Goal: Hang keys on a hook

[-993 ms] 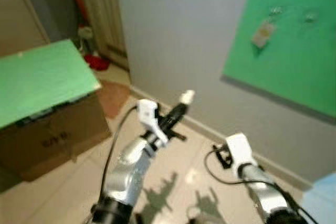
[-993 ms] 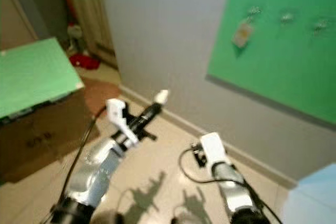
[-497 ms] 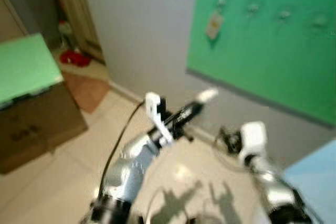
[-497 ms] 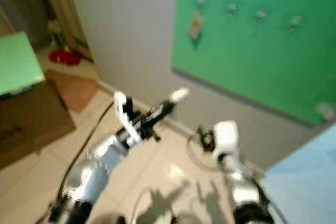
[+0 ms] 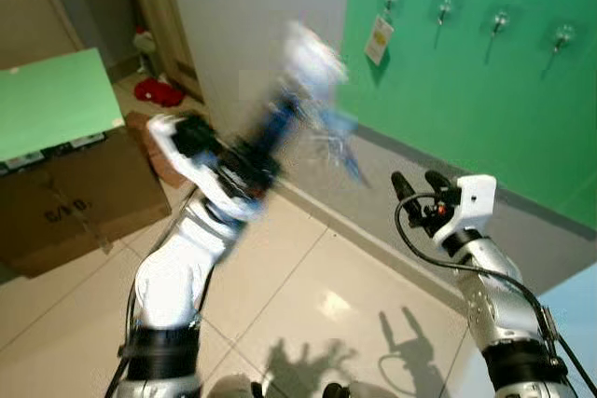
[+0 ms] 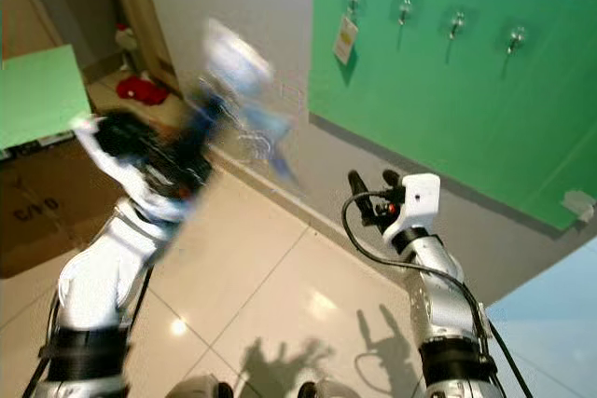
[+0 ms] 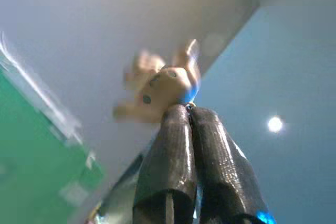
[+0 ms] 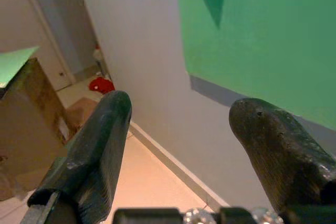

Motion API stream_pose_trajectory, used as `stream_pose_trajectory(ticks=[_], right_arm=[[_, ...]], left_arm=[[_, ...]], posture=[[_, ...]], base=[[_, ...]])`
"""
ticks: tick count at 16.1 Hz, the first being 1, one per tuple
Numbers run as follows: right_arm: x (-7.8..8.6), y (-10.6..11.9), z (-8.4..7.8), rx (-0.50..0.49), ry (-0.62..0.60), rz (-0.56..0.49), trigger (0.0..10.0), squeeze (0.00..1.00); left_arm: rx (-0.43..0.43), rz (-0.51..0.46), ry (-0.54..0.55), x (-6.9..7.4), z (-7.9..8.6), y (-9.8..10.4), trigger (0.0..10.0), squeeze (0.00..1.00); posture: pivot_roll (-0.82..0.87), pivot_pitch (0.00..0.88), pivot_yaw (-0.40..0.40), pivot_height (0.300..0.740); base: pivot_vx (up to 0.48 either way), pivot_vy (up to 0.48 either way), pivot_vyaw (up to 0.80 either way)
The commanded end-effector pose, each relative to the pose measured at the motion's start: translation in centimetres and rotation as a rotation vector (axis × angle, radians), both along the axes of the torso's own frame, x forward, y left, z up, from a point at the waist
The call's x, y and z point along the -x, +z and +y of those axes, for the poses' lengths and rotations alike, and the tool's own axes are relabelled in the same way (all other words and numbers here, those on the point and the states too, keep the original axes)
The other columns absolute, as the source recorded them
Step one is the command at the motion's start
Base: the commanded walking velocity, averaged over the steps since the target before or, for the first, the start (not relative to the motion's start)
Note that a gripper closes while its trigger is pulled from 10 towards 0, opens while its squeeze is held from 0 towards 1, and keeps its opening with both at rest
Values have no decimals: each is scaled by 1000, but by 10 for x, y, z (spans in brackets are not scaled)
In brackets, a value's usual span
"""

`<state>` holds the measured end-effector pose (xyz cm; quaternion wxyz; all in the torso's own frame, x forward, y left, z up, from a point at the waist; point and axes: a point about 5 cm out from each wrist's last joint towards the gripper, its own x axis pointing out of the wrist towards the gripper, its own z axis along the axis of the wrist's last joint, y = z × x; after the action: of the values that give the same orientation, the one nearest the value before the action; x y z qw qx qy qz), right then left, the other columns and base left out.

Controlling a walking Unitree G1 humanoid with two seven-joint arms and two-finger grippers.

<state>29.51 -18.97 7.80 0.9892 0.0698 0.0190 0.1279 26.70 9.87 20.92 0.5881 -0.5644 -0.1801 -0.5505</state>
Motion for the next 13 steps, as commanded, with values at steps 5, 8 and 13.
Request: stream_pose_trajectory(ticks=[5, 8, 13], right_arm=[[2, -1, 5, 34, 11, 13, 10000, 0], [1, 3, 9, 9, 21, -5, 10000, 0], [0, 4, 12, 26, 33, -11, 10000, 0]], left_arm=[[-91, 83, 27, -6, -14, -5, 10000, 0], [91, 8, -96, 5, -6, 13, 10000, 0], [232, -35, -152, 5, 13, 27, 10000, 0]], posture=[[-29, 70, 1, 740], [-23, 65, 2, 740], [-23, 66, 7, 740]], base=[[0, 0, 0], [0, 0, 0], [0, 0, 0]])
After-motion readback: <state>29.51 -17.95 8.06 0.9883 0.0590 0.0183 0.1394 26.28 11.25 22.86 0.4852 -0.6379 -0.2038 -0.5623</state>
